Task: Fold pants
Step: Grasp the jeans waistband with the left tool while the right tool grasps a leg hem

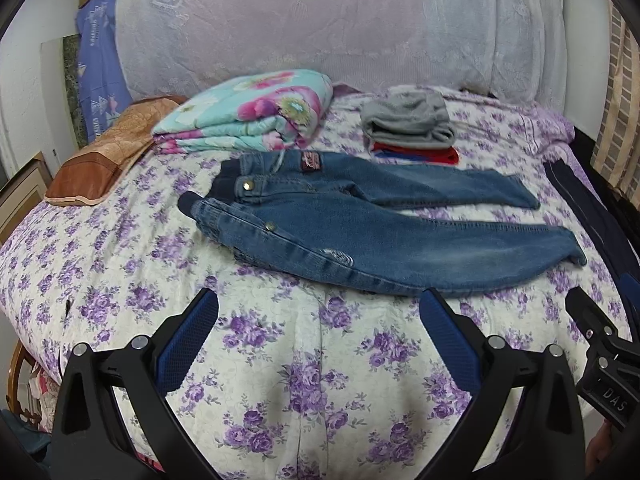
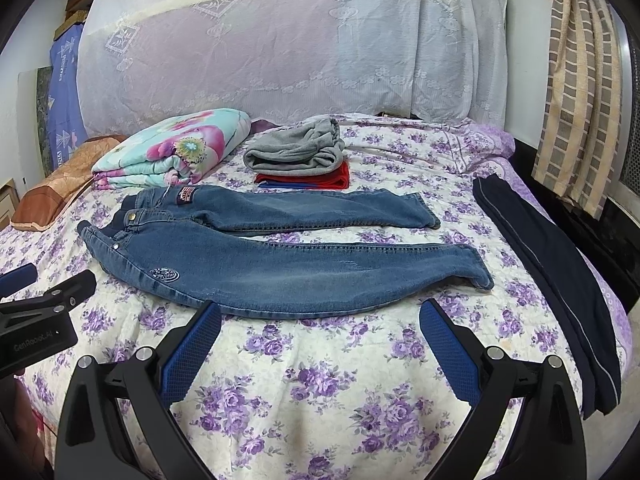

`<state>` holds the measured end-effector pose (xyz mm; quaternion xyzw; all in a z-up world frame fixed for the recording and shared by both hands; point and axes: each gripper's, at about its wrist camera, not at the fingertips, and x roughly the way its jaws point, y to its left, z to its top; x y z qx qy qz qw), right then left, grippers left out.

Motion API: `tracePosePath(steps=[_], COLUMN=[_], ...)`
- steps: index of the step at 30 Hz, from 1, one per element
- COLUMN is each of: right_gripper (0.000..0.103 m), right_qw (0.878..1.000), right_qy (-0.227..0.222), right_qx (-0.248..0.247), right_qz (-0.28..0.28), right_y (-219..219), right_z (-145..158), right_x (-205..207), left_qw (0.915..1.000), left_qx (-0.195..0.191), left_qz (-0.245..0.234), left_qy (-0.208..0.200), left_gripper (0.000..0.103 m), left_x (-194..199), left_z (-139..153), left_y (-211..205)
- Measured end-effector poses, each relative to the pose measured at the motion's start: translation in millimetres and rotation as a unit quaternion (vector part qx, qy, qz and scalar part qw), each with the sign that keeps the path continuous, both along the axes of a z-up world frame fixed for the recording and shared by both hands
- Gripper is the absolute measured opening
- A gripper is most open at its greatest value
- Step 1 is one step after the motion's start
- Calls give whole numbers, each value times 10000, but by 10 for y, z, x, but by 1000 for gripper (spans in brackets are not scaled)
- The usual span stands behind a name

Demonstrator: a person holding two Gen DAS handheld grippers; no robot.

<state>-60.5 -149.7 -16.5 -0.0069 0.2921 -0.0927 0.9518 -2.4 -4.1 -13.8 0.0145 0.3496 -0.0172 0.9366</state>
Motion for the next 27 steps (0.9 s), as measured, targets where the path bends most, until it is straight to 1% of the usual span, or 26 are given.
tracePosePath(steps=[1, 2, 4, 5, 6, 8, 10, 12, 14, 15, 17, 20, 22, 23, 24, 25, 26, 27], right_gripper=[100, 100, 100, 100, 100, 100, 100, 100, 100, 100, 100, 100, 100, 100, 100, 100, 100, 100], right_qw=[10000, 9999, 9997, 9992, 9989, 9981, 9976, 9973, 9974, 9974, 9975, 9974, 9971, 9969, 9968, 9966, 9964, 9963], right_qy=[29, 145, 241, 363, 424, 558, 608, 622, 598, 598, 587, 571, 556, 550, 545, 542, 540, 528], right_qx=[10, 63, 100, 136, 165, 221, 253, 292, 327, 325, 309, 319, 339, 349, 356, 366, 373, 364], right_qz=[3, 31, 22, -44, -67, -158, -211, -245, -245, -240, -233, -301, -387, -437, -471, -508, -536, -573], right_y=[-34, -59, -84, -128, -189, -264, -313, -342, -359, -358, -373, -440, -510, -552, -581, -618, -653, -719], right_z=[16, -70, -124, -210, -198, -273, -297, -303, -306, -300, -299, -295, -286, -283, -283, -279, -275, -256], right_x=[10, 42, 83, 113, 137, 165, 182, 174, 141, 148, 150, 123, 113, 104, 104, 102, 105, 104], left_qw=[9998, 9993, 9968, 9957, 9949, 9919, 9880, 9839, 9802, 9770, 9714, 9605, 9503, 9456, 9389, 9363, 9342, 9325], left_qx=[-76, -140, -292, -328, -347, -587, -970, -1238, -1369, -1487, -1687, -1875, -2098, -2243, -2403, -2403, -2461, -2537], left_qz=[-138, -220, -432, -482, -495, -502, -397, -220, -23, 175, 352, 539, 632, 653, 622, 619, 670, 742], left_qy=[156, 275, 602, 725, 803, 1012, 1136, 1267, 1432, 1517, 1635, 1983, 2213, 2263, 2387, 2484, 2495, 2460], left_gripper=[98, 98, 98, 98, 98, 98, 98, 98, 98, 98, 98, 98, 96, 88, 50, 32, 26, 23], left_x=[16, 67, 124, 144, 177, 298, 517, 816, 1101, 1248, 1448, 1708, 1789, 1790, 1797, 1840, 1843, 1825], left_z=[-56, -161, -302, -370, -394, -425, -377, -356, -344, -358, -375, -520, -649, -702, -780, -841, -883, -902], left_y=[-21, 20, -11, -13, -1, 120, 339, 597, 784, 918, 1042, 1170, 1243, 1276, 1304, 1337, 1375, 1419])
